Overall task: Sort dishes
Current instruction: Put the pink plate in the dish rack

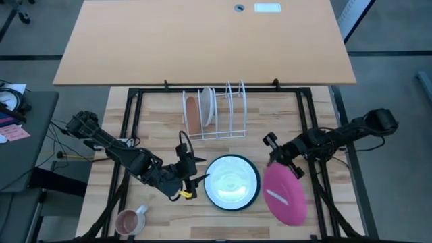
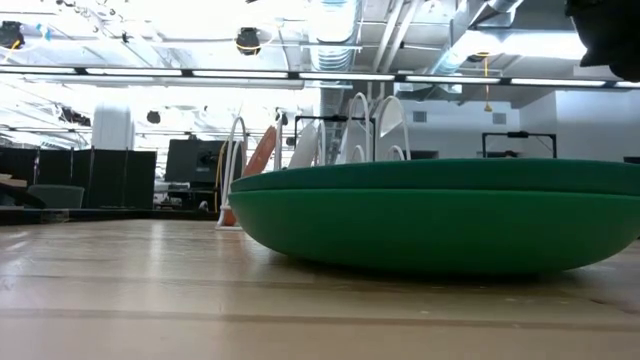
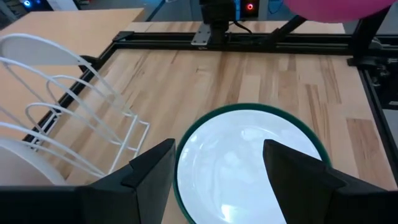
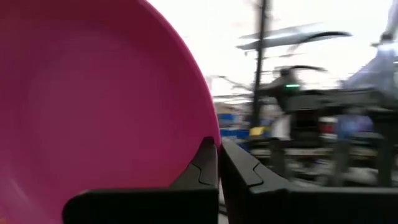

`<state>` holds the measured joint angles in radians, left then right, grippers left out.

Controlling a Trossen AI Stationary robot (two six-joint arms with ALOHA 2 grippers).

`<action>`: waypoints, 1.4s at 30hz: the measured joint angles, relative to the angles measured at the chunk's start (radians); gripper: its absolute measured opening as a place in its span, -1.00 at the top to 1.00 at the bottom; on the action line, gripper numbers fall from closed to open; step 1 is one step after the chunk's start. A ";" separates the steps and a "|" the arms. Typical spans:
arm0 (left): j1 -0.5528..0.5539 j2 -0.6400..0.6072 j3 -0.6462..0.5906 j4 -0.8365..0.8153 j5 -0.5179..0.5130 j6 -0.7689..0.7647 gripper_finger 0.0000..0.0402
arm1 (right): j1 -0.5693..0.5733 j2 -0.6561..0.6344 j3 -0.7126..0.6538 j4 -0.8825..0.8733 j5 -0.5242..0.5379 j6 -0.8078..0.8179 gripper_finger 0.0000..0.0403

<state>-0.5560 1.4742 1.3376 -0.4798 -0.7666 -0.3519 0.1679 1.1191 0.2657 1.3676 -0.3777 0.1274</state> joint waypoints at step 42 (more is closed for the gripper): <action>-0.001 0.000 0.000 -0.009 0.000 -0.011 -0.18 | 0.448 -0.001 0.320 -0.428 1.948 -0.654 0.98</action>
<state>-0.5568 1.4738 1.3373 -0.4885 -0.7666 -0.3632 0.6161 1.1179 0.5860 0.9399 1.5705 -0.5263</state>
